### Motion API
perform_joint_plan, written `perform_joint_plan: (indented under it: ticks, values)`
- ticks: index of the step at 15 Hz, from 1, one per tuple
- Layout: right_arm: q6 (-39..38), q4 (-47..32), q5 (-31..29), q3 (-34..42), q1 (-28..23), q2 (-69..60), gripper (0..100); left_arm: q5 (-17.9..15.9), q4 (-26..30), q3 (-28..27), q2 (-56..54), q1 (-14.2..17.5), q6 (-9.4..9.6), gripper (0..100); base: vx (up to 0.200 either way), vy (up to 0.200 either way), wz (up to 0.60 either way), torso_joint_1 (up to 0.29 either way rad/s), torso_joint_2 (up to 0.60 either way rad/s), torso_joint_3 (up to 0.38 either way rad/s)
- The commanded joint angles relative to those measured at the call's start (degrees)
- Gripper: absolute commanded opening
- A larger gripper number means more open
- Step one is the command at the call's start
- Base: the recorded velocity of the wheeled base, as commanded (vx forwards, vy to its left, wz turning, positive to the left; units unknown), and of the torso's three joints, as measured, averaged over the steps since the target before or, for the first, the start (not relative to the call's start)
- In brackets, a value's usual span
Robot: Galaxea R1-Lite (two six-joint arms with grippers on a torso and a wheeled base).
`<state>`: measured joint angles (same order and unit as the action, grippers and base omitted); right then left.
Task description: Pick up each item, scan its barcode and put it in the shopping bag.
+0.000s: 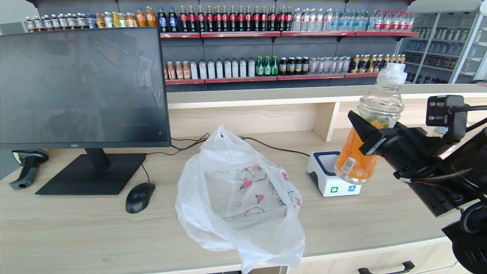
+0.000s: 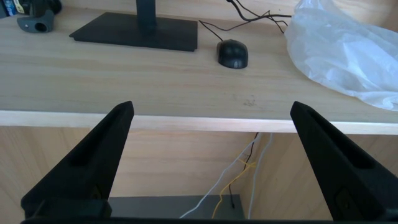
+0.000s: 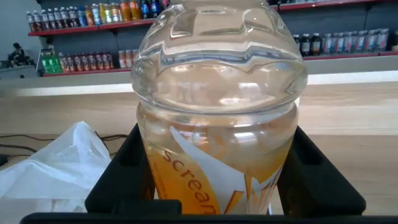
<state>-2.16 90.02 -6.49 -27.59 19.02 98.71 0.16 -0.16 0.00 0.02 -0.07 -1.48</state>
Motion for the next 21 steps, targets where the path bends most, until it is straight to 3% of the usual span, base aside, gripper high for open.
perform_joint_plan:
  ticks: [1, 13, 16, 21]
  values:
    - [0.58, -0.02, -0.02, 2.36, -1.97, 0.35, 0, 0.02, -0.02, 0.00, -0.02, -0.01, 0.07, 100, 0.000, 0.000, 0.00, 0.000, 0.00, 0.000]
    - [0.93, -0.02, 0.60, -0.10, -1.18, -1.32, 0, -0.07, 0.07, 0.00, -0.02, -0.01, 0.77, 100, 0.000, 0.000, 0.00, 0.000, 0.00, 0.000]
    - [1.02, -0.02, 0.60, -0.01, -1.18, -1.59, 0, -0.07, 0.07, 0.00, -0.02, -0.01, 0.77, 100, -0.200, 0.000, 0.00, 0.007, 0.01, 0.004]
    - [1.10, -0.02, 0.60, -0.01, -1.18, -1.68, 0, -0.07, 0.07, 0.00, -0.02, -0.01, 0.77, 100, 0.000, 0.000, 0.00, 0.000, 0.00, 0.000]
